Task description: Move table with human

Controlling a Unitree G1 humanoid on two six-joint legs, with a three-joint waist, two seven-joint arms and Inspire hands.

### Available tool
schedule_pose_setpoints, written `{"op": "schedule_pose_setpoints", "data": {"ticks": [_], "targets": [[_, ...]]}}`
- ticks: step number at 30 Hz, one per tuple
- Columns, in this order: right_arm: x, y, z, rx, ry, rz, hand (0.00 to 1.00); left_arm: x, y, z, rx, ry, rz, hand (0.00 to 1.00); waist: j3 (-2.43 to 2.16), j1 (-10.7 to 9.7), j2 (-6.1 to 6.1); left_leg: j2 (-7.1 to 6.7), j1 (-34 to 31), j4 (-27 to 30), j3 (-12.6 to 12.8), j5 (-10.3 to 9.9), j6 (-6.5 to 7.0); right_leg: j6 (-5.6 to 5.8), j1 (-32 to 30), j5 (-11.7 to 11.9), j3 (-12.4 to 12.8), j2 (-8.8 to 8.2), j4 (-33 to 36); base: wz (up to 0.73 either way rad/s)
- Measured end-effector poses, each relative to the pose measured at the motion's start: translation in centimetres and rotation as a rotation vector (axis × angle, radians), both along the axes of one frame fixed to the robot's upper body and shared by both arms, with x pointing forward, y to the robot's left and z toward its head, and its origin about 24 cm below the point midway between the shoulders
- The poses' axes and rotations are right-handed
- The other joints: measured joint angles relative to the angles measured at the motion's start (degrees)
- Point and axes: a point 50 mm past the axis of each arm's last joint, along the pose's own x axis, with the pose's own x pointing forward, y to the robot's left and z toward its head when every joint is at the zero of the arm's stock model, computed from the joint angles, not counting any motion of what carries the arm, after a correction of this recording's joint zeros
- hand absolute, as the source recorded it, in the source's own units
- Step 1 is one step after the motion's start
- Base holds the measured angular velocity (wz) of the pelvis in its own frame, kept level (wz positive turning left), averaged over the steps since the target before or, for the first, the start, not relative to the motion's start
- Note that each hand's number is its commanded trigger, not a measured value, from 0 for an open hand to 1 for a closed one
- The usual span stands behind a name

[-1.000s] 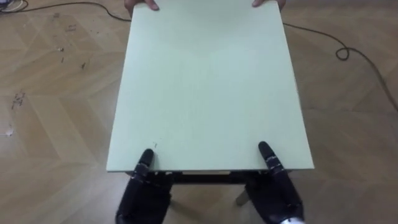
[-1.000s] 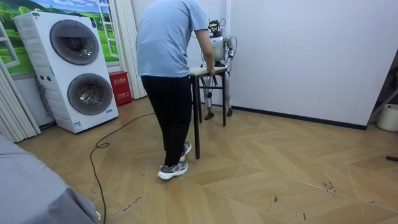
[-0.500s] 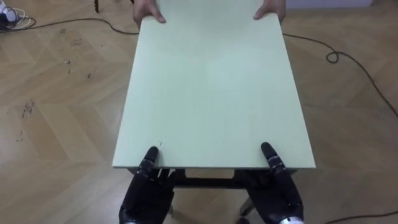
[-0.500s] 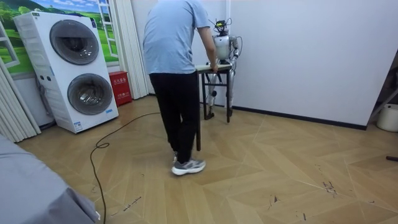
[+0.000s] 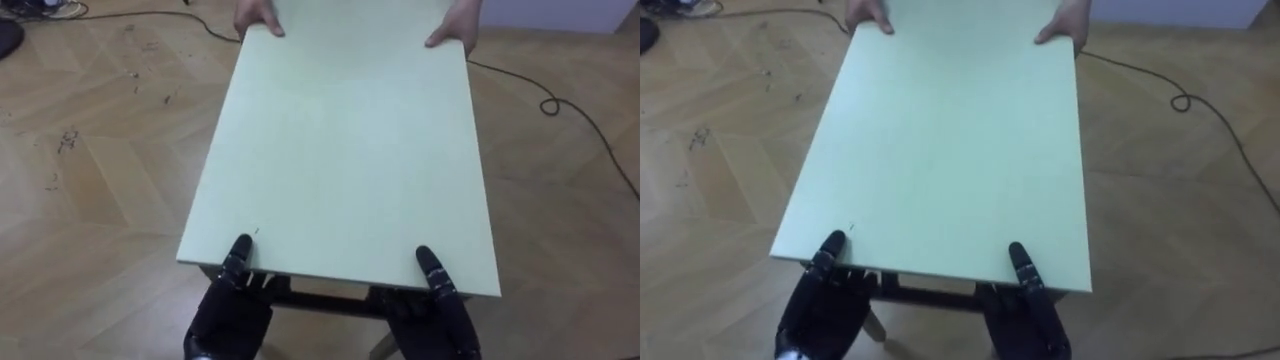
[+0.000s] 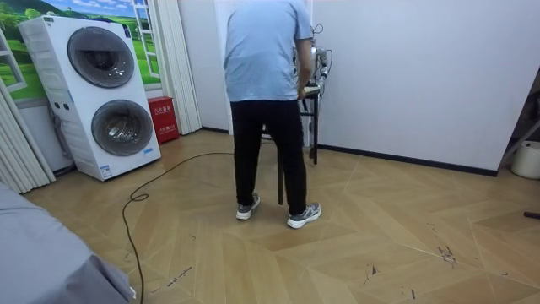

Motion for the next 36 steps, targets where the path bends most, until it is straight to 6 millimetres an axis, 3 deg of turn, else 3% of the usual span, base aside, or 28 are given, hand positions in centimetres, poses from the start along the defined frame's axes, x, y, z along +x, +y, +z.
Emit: {"op": "schedule_pose_setpoints", "data": {"ticks": [7, 15, 19, 23, 27, 28, 30, 31, 32, 33, 34, 35, 36], "targets": [[0.0, 0.0, 0.0, -0.028, -0.012, 0.007, 1.00, -1.3, -0.1, -0.4, -0.016, 0.019, 0.008, 1.00, 0.24, 0.1, 0.03, -0.16, -0.1, -0.6, -2.0, 0.0, -0.19, -0.03, 1.4, 0.3, -1.4, 0.44, -2.3, 0.09], [0.1, -0.3, 0.1, -0.045, -0.018, 0.022, 1.00, -1.5, 0.2, -0.4, -0.001, 0.015, -0.004, 1.00, 0.53, 1.4, 0.37, -0.21, -1.3, -0.9, -5.0, 0.5, -0.85, -0.04, 1.8, 0.3, -3.8, 0.80, -2.9, 0.17], [0.1, 0.1, 0.1, -0.040, -0.028, 0.036, 1.00, -1.7, 0.6, -0.4, 0.012, 0.006, 0.003, 1.00, 0.99, 1.5, 0.05, -0.43, -1.3, -1.9, -7.0, 1.2, -1.13, -0.04, 2.4, 0.3, -5.9, 0.74, -3.1, 0.25], [0.3, 0.2, 0.3, -0.048, -0.043, 0.047, 1.00, -2.0, 0.8, -0.5, 0.012, 0.007, 0.007, 1.00, 0.97, 1.3, 0.08, -0.81, -3.2, -0.9, -9.6, 1.9, -1.32, -0.18, 2.3, 0.1, -7.0, 0.82, -3.1, 0.36], [0.8, -0.2, 0.6, -0.087, -0.075, 0.064, 1.00, -2.1, 0.5, -0.6, -0.022, 0.013, 0.026, 1.00, 0.92, 1.3, 0.28, -1.21, -5.6, 0.9, -12.6, 2.2, -1.54, -0.87, 2.4, -0.5, -10.4, 0.85, -3.0, 0.46], [0.9, -0.3, 0.8, -0.099, -0.086, 0.067, 1.00, -2.1, 0.4, -0.6, -0.025, 0.015, 0.021, 1.00, 0.91, 1.0, 0.43, -1.40, -6.4, 1.2, -13.7, 2.7, -1.60, -1.23, 2.4, -0.7, -11.6, 0.91, -2.8, 0.65], [1.2, -0.7, 0.9, -0.114, -0.097, 0.053, 1.00, -1.9, -0.1, -0.5, -0.035, 0.009, 0.005, 1.00, 1.01, 1.0, 0.82, -2.07, -7.1, 0.5, -15.4, 4.1, -1.87, -2.17, 2.4, -1.1, -11.5, 0.99, -2.9, 0.72], [1.4, -1.1, 1.0, -0.134, -0.106, 0.045, 1.00, -1.8, -0.4, -0.5, -0.041, 0.007, -0.007, 1.00, 0.88, 0.9, 1.07, -2.99, -6.8, -2.3, -17.3, 6.3, -2.29, -3.23, 2.3, -1.2, -11.0, 1.36, -3.3, 0.94], [1.5, -1.4, 1.2, -0.151, -0.123, 0.041, 1.00, -1.5, -0.5, -0.4, -0.047, 0.003, -0.019, 1.00, 0.61, 0.3, 0.93, -4.07, -6.1, -6.5, -17.3, 9.5, -2.72, -3.81, 2.3, -1.4, -11.3, 1.55, -5.6, 1.09], [1.7, -1.6, 1.4, -0.158, -0.134, 0.039, 1.00, -1.4, -0.8, -0.5, -0.060, 0.006, -0.021, 1.00, 0.56, -0.3, 1.88, -3.10, -6.7, -4.4, -12.0, 8.9, -2.01, -3.79, 2.4, -1.1, -14.2, 0.50, -6.7, 0.86], [1.8, -1.6, 1.4, -0.155, -0.133, 0.040, 1.00, -1.5, -0.8, -0.6, -0.063, 0.011, -0.022, 1.00, 0.58, -0.3, 2.56, -2.09, -6.9, -1.0, -8.5, 7.0, -1.36, -3.89, 2.6, -1.2, -15.2, 0.53, -6.7, 0.61], [1.8, -1.6, 1.3, -0.149, -0.129, 0.036, 1.00, -1.7, -0.8, -0.6, -0.071, 0.015, -0.027, 1.00, 0.69, -0.6, 3.83, -0.19, -6.2, 4.4, -3.1, 3.4, -0.92, -4.05, 3.4, -1.3, -18.4, 0.77, -6.6, 0.46], [1.8, -1.6, 1.3, -0.142, -0.127, 0.037, 1.00, -1.7, -0.8, -0.6, -0.073, 0.016, -0.028, 1.00, 0.59, -0.7, 4.31, 0.34, -5.6, 5.9, -1.3, 2.0, -0.95, -4.16, 3.5, -1.5, -19.7, 0.89, -6.2, 0.75]]}}
